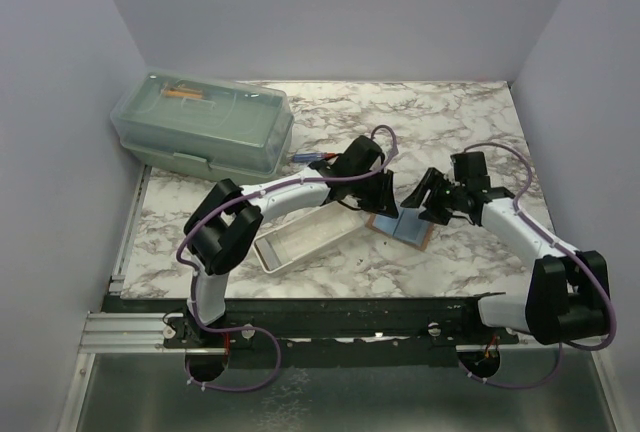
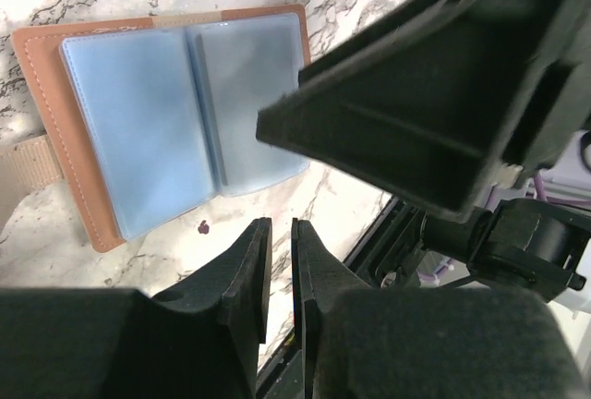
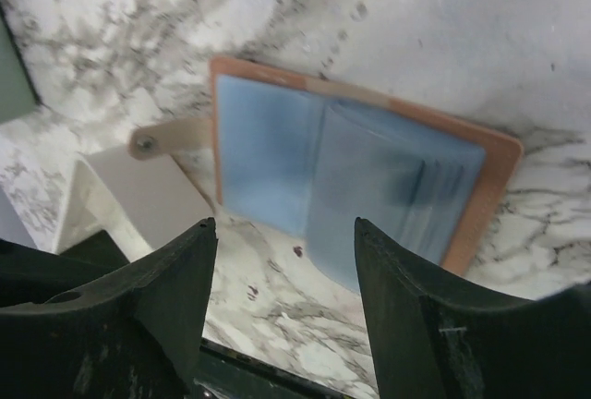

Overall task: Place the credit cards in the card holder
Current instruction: Open the card holder at the center of the board.

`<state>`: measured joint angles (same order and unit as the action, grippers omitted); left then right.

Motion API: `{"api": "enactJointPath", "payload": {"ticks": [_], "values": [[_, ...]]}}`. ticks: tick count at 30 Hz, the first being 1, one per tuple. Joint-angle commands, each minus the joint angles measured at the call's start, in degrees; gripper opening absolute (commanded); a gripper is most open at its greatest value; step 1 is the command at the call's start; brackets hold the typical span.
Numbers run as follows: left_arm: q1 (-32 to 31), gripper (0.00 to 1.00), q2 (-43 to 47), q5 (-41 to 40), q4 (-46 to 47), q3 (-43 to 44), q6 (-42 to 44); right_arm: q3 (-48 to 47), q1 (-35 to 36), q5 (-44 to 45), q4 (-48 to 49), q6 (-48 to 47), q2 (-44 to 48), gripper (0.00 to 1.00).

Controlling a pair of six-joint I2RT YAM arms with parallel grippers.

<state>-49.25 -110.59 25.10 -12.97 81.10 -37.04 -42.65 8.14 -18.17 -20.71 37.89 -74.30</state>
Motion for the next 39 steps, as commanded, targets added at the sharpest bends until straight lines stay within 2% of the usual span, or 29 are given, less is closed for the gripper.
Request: {"api": "enactJointPath", "payload": {"ticks": [1,9,21,29,36,39], "values": [[-0.3,0.2,-0.4,1.0,-0.2,1.4,0.7,4.1,-0.1,0.4,-2.2,-0.6,1.6,0.63],[-0.7,0.21,0.1,0.9,-0.2,0.9,0.7,6.2,0.0,1.3,-1.0,-0.1,0.7,0.59],[-0.7,0.22,2.0,0.3,-0.9,0.6,1.1,5.8,0.1,-11.4,15.3,6.0,-8.2,0.59],[-0.7,0.26,2.5,-1.1,-0.9,0.1,1.9,3.3,1.7,-23.4,32.4,14.2,-17.8,0.61],[-0.7,0.28,4.2,-1.3,-1.1,-0.5,2.4,1.2,2.0,-24.3,33.0,14.0,-21.6,0.63],[-0.7,0.34,5.5,-0.6,-2.8,0.0,4.0,1.0,2.1,-26.5,35.4,14.0,-21.9,0.66]]}}
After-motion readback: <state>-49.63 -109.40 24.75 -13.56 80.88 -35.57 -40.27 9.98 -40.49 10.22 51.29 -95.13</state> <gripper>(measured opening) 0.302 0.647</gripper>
